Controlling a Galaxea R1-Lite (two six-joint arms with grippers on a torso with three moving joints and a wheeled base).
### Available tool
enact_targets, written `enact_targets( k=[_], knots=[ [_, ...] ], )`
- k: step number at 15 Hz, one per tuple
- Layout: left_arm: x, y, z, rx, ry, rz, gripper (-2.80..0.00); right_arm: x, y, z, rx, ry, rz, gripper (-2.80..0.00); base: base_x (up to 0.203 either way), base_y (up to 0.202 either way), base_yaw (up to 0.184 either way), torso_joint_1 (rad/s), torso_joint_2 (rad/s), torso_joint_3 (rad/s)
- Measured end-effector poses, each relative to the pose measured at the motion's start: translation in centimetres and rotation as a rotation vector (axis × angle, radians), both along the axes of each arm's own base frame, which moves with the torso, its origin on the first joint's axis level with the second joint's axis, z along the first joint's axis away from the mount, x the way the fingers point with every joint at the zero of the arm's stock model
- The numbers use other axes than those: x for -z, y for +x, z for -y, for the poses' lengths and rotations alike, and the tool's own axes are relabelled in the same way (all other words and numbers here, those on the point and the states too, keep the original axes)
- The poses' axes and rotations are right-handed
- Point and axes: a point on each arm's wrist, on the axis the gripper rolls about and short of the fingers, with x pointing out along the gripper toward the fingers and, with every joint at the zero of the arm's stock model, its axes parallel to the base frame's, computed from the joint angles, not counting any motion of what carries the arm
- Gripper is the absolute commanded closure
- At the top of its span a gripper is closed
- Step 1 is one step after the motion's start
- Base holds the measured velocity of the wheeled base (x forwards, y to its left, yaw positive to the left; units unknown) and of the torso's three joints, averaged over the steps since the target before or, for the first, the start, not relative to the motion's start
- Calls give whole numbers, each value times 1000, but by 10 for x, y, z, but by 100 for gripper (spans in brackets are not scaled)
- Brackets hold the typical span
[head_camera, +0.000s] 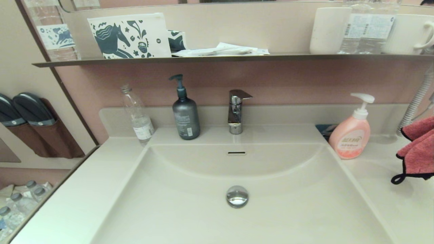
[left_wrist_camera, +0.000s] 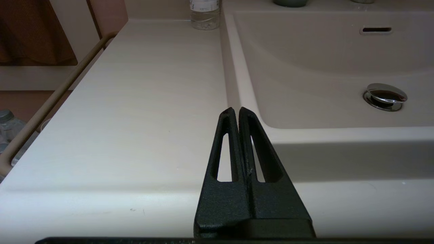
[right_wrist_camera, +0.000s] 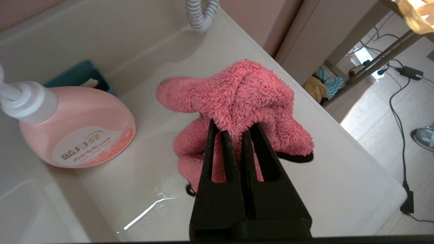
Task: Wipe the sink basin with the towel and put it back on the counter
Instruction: Wipe the sink
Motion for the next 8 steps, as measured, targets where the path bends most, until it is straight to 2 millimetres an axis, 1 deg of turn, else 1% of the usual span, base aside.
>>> enact_targets(
  k=[2,8],
  knots=[
    [0,0,0,0,0,0,0,6,12,2,-15,32,7,0,0,0,0,0,0,0],
    [0,0,0,0,0,0,0,16,38,4,-198,142,50,0,0,0,0,0,0,0]
  ],
)
